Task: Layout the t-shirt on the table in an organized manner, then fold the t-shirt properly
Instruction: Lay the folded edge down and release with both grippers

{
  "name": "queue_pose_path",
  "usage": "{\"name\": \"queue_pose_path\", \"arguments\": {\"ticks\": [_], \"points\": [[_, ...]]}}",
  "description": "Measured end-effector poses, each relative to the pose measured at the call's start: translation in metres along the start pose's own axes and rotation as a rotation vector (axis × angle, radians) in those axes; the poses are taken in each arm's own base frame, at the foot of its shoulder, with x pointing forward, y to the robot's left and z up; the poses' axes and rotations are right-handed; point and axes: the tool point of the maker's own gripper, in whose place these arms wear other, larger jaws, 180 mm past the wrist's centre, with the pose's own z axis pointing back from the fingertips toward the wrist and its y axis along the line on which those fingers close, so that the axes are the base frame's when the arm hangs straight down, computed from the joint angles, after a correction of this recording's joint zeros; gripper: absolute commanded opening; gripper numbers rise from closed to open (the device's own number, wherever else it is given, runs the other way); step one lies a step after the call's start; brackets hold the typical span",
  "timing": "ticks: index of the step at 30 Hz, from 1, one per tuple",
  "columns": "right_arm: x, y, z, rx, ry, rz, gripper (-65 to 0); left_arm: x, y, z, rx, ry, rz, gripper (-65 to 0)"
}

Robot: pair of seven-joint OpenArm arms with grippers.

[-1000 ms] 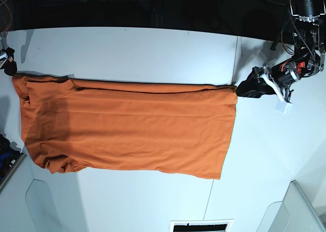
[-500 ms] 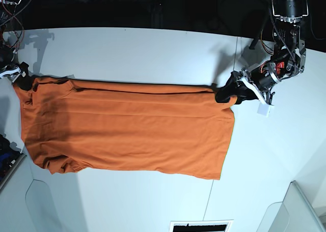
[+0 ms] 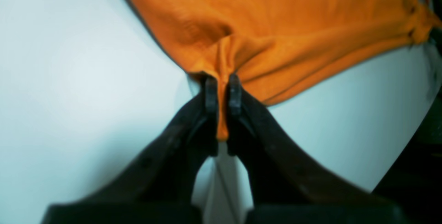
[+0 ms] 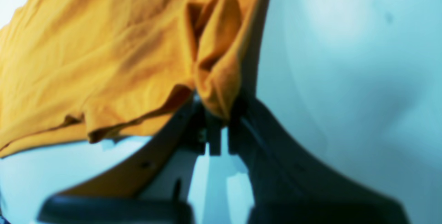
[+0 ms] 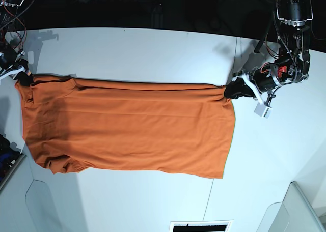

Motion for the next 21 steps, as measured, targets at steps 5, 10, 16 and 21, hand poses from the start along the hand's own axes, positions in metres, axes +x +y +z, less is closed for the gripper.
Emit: {"name": "queue_pose_path", "arguments": {"ticks": [5,10,16,21], "points": [[-0.016,-0.012,0.019,0.007,0.017,-0.059,-65.0,-0.014,0.002,0.017,0.02,0.039,-0.041,-65.0],[-0.026,-0.013,0.034,0.02,0.025,-0.082,-65.0,-0.03,-0.006,0.03,0.03,0.081,-0.09,-65.0],[-0.039,-0.016,0.05,-0.002,0.062,-0.04,-65.0,-0.038,-0.016,0.034,0.023,0.1,-0.116,-65.0],[-0.03,-0.009,0.053,0.008,0.04,-0.009,-65.0,-0.04,-0.016,0.034,0.021,0.102,-0.114,-65.0]]}}
